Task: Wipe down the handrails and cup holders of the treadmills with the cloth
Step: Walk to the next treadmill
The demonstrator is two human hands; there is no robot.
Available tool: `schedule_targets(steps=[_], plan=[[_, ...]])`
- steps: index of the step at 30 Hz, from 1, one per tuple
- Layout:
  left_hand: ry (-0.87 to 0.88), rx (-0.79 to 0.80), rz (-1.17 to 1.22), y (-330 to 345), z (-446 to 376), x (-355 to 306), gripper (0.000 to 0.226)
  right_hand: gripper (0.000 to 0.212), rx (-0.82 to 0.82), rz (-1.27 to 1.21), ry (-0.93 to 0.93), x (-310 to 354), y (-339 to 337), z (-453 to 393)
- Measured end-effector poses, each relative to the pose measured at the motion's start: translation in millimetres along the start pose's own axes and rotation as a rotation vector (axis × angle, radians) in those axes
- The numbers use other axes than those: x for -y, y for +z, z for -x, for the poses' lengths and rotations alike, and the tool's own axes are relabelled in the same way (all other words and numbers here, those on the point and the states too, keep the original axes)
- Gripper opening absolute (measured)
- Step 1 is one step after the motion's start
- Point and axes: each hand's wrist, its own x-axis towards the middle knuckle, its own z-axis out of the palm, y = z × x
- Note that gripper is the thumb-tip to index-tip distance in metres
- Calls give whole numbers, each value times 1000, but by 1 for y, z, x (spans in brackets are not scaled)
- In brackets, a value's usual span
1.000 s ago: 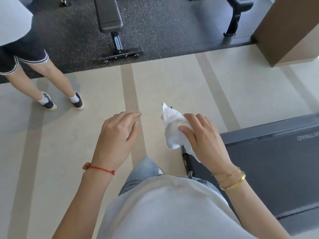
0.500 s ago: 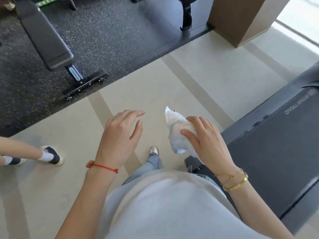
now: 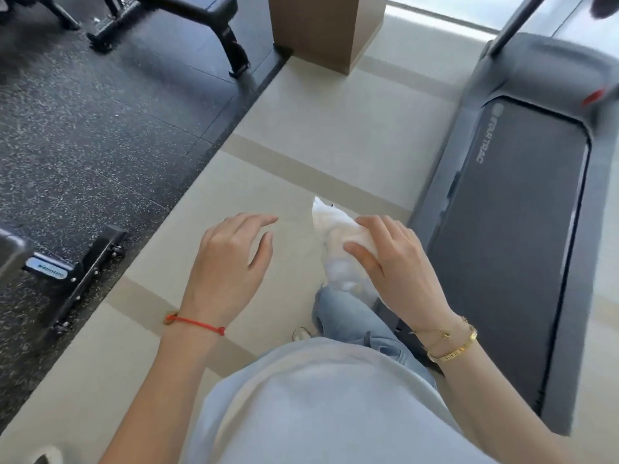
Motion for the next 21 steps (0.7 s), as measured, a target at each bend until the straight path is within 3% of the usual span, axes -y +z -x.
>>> schedule_targets(steps=[10, 21], plan=[[193, 89, 48, 22, -181, 11, 30, 37, -141, 42, 123, -41, -8, -123], [346, 146, 98, 56, -405, -42, 31, 41, -279, 99, 196, -124, -71, -285]])
